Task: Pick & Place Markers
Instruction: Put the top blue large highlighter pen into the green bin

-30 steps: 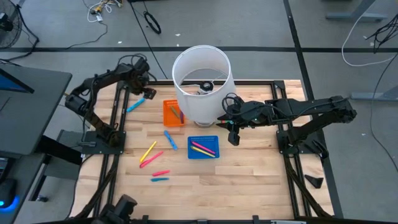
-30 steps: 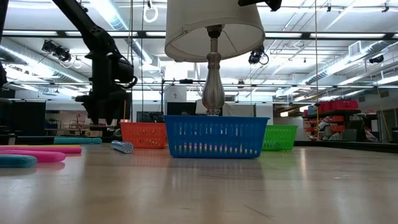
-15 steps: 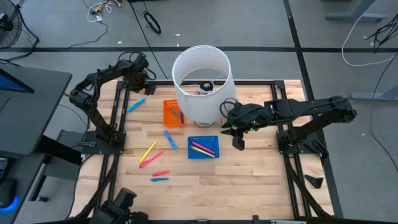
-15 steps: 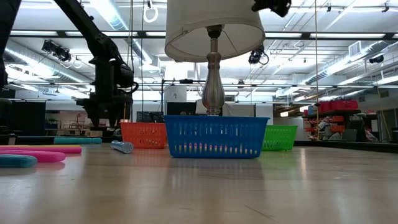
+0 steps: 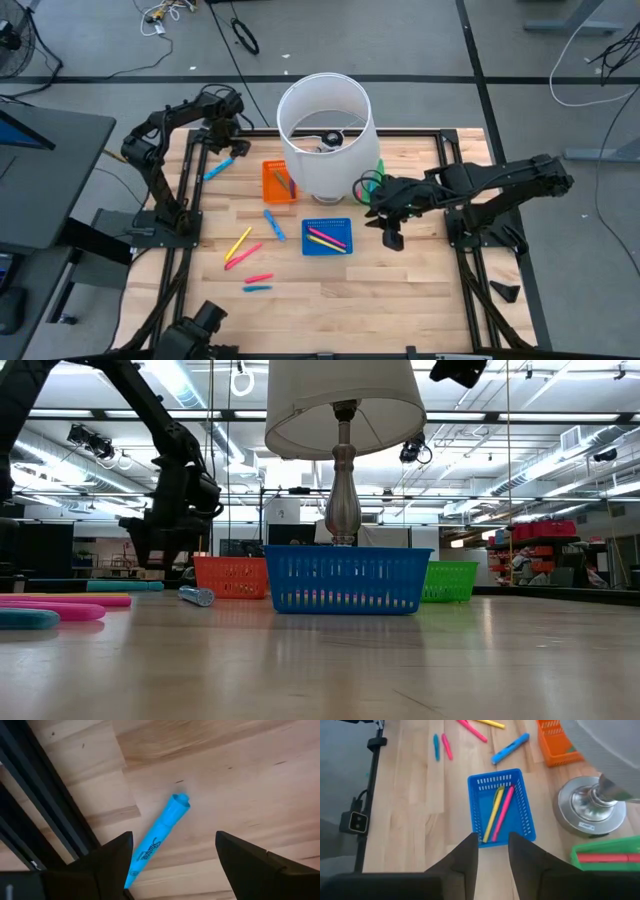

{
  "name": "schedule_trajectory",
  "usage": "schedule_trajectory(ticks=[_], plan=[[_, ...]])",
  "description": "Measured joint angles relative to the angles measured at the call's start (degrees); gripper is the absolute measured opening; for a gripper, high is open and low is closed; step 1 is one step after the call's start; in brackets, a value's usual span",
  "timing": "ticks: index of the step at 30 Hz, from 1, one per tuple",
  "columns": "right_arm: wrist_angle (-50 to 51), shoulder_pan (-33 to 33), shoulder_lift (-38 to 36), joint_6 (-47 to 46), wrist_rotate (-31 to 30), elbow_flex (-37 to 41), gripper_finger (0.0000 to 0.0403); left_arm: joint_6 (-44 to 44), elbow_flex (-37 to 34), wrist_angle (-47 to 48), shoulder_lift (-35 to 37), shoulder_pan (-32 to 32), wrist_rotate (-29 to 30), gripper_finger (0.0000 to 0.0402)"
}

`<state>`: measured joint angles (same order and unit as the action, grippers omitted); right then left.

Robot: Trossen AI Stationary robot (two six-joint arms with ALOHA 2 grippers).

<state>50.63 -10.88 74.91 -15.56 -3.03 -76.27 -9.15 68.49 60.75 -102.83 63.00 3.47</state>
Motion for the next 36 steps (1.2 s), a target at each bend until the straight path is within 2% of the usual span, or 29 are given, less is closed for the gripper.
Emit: schedule_trajectory(ticks=[6, 12, 17, 21, 31, 36], plan=[[0.0, -1.8, 0.0, -0.5, -0.1, 0.0, 0.0110, 3.3, -0.4, 1.0, -0.2, -1.4, 2.2, 0.0291], [0.0, -3.5, 0.0, -2.4, -0.1, 0.0, 0.0110, -2.1, -0.5, 0.9, -3.3, -3.0, 1.5, 0.0291], [0.0, -5.1, 0.0, -2.4, -0.1, 0.0, 0.0110, -4.8, 1.9, 1.5, -8.0, -5.2, 4.4, 0.0291], [0.2, -6.3, 0.0, -3.1, -0.1, 0.0, 0.0110, -2.1, 4.6, 2.0, -10.1, -4.6, 1.1, 0.0291], [0.9, -9.2, 0.0, -5.4, -0.6, 0.0, 0.0110, 0.8, 7.7, 4.3, -11.6, -2.3, -2.1, 0.0288], [0.9, -9.2, 0.0, -6.5, -0.8, 0.0, 0.0110, 3.8, 7.5, 7.8, -11.6, -2.5, 3.4, 0.0270]])
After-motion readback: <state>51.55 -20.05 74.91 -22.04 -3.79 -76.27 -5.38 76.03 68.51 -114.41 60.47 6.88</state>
